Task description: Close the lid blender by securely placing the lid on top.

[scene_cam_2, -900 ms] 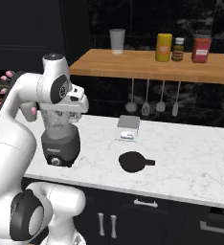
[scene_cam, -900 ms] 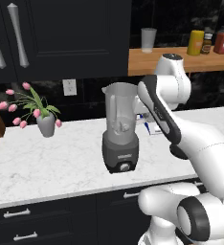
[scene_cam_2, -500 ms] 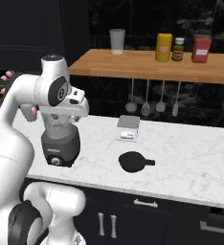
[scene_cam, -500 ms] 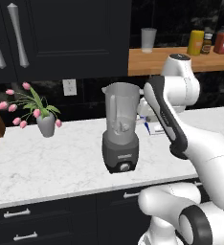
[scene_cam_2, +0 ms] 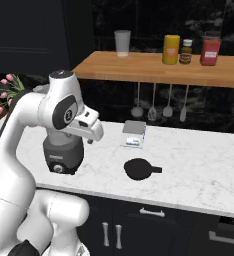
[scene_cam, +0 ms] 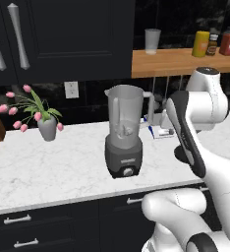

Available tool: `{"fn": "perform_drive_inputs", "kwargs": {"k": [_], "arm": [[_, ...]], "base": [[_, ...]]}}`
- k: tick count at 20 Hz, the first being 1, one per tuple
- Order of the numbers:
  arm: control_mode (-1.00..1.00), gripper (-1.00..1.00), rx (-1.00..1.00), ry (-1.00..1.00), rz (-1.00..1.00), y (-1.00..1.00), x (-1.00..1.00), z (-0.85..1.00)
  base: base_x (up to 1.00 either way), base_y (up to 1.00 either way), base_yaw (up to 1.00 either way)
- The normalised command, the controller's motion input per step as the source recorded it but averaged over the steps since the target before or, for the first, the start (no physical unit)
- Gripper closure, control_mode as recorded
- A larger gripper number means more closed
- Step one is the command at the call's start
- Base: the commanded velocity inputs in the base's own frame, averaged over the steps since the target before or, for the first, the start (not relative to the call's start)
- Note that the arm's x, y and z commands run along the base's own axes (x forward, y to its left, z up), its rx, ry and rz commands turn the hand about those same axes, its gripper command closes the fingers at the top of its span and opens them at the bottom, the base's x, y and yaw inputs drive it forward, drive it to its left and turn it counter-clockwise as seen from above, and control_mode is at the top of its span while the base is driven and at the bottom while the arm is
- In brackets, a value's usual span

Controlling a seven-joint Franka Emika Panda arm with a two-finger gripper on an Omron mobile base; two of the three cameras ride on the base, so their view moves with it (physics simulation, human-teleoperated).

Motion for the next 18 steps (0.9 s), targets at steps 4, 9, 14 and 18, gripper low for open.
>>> {"fn": "perform_drive_inputs", "kwargs": {"k": [4, 9, 14, 18], "arm": [[-1.0, -1.0, 0.02, 0.0, -0.38, -0.68, -0.02, -0.23], [-1.0, -1.0, 0.04, 0.0, -0.41, -0.74, 0.0, -0.28], [-1.0, -1.0, 0.02, 0.0, -0.31, -0.65, 0.0, -0.23], [-1.0, -1.0, 0.0, 0.0, -0.27, -0.67, 0.05, -0.23]], "base": [[0.0, 0.0, 0.0], [0.0, 0.0, 0.0], [0.0, 0.0, 0.0], [0.0, 0.0, 0.0]]}}
